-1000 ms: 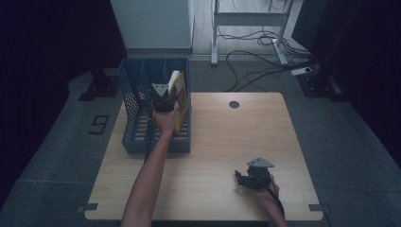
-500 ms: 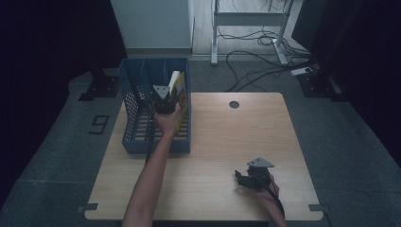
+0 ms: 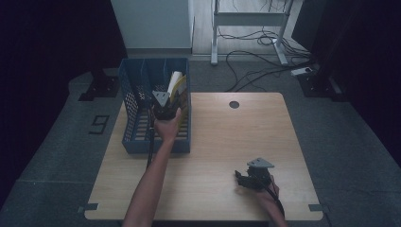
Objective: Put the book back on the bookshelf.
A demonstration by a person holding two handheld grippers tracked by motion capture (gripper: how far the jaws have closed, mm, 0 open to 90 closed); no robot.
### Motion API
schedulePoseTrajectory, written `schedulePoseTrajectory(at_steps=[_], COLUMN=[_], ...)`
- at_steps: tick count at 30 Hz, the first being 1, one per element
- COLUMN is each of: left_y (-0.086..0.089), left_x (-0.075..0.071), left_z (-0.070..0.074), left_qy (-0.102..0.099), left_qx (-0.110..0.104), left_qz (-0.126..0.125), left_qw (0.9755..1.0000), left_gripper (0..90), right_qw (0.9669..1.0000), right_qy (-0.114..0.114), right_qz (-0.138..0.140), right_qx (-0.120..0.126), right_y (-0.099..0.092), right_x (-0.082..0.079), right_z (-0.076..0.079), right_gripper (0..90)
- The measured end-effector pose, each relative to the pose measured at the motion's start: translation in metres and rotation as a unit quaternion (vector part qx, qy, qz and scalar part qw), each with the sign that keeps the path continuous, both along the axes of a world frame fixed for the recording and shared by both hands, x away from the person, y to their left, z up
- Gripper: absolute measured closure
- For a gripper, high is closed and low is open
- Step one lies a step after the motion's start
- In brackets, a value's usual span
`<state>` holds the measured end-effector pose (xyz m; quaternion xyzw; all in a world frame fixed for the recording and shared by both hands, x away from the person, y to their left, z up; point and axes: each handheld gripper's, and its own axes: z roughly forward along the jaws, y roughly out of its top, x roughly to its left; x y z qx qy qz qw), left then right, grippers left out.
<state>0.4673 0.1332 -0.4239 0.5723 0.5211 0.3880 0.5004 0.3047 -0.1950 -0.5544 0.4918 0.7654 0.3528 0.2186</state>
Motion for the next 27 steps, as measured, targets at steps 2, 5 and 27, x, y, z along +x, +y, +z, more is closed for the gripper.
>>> schedulePoseTrajectory(at_steps=[2,5,27], left_y=[0.002,0.006,0.02], left_x=[-0.003,-0.008,-0.012], left_z=[-0.001,0.0,-0.001], left_qy=[-0.002,-0.005,0.015], left_qx=[-0.003,-0.004,-0.019], left_qz=[0.001,0.002,0.003], left_qw=[1.0,1.0,0.9997], left_gripper=[57.0,56.1,52.3], right_qw=[1.0,1.0,1.0], right_qy=[0.0,0.0,0.0], right_qz=[0.0,0.0,0.0], right_qx=[0.0,0.0,0.0], right_y=[0.0,0.0,0.0], right_x=[0.0,0.0,0.0], right_z=[0.0,0.0,0.0], right_gripper=[25.3,25.3,25.2])
